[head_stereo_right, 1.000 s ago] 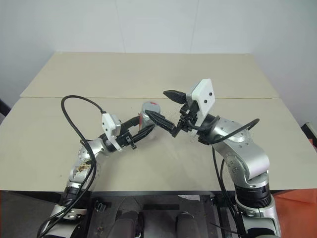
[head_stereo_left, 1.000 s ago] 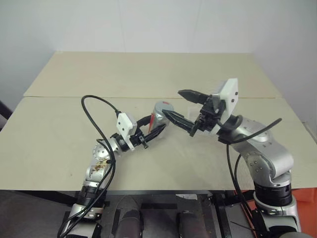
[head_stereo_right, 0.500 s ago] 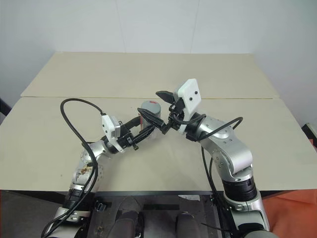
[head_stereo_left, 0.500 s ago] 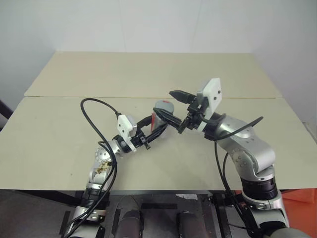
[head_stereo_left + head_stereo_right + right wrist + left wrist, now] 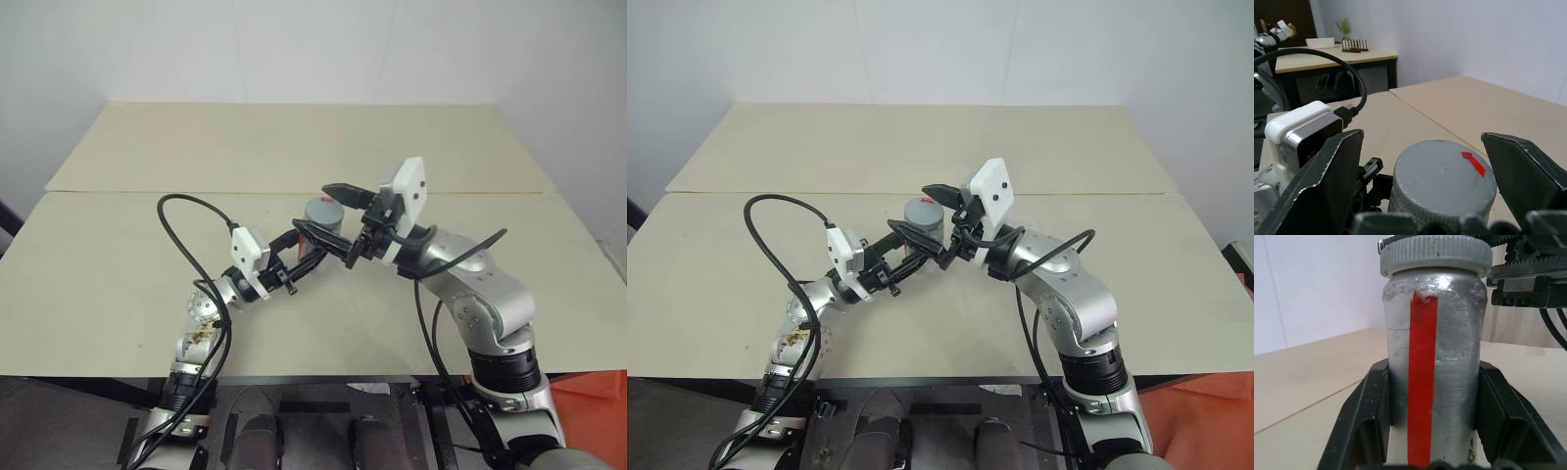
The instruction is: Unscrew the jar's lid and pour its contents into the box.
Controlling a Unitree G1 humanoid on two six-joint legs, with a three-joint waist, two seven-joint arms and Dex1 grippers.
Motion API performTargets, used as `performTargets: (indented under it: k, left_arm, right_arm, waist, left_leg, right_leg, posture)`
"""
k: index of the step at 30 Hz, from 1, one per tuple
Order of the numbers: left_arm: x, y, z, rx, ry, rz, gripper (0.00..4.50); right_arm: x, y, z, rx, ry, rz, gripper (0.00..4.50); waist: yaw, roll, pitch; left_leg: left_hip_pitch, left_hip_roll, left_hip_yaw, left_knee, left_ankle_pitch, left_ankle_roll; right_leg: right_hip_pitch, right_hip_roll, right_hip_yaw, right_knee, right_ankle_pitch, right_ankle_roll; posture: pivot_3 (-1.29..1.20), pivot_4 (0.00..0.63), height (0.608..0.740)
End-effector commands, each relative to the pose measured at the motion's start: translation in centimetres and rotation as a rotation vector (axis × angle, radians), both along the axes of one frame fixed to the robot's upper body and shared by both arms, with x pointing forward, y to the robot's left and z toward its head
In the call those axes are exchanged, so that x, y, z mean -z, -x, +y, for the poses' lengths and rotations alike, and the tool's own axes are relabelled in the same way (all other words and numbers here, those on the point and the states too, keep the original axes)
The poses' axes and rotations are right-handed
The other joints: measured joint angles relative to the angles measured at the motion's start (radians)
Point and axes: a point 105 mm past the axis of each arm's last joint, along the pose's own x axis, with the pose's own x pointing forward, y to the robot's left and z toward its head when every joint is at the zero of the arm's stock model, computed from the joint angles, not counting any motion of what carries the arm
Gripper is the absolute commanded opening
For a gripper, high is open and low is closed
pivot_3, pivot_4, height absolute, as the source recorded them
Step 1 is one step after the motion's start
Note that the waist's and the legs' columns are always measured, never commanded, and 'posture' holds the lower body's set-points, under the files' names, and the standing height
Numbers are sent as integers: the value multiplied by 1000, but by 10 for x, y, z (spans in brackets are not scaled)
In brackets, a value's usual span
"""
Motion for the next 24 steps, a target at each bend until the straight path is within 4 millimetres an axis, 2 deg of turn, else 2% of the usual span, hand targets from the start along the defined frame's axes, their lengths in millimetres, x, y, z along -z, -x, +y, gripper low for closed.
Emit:
performTargets:
  k: [1,9,24]
  left_arm:
    - [-15,4,-4,16,19,-69,1987]
    - [-12,2,-7,20,-4,-67,1987]
    - [-11,2,-6,20,-5,-69,1987]
  right_arm:
    - [-13,15,9,-67,-11,-57,4468]
    - [-6,20,15,-82,30,-74,4468]
    - [-11,1,6,60,45,-161,4468]
  waist:
    - [0,0,0]
    - [0,0,0]
    - [0,0,0]
  left_leg:
    - [0,0,0,0,0,0]
    - [0,0,0,0,0,0]
    - [0,0,0,0,0,0]
  right_leg:
    - [0,0,0,0,0,0]
    - [0,0,0,0,0,0]
    - [0,0,0,0,0,0]
  posture:
    - [0,150,740]
    - [0,150,740]
    - [0,150,740]
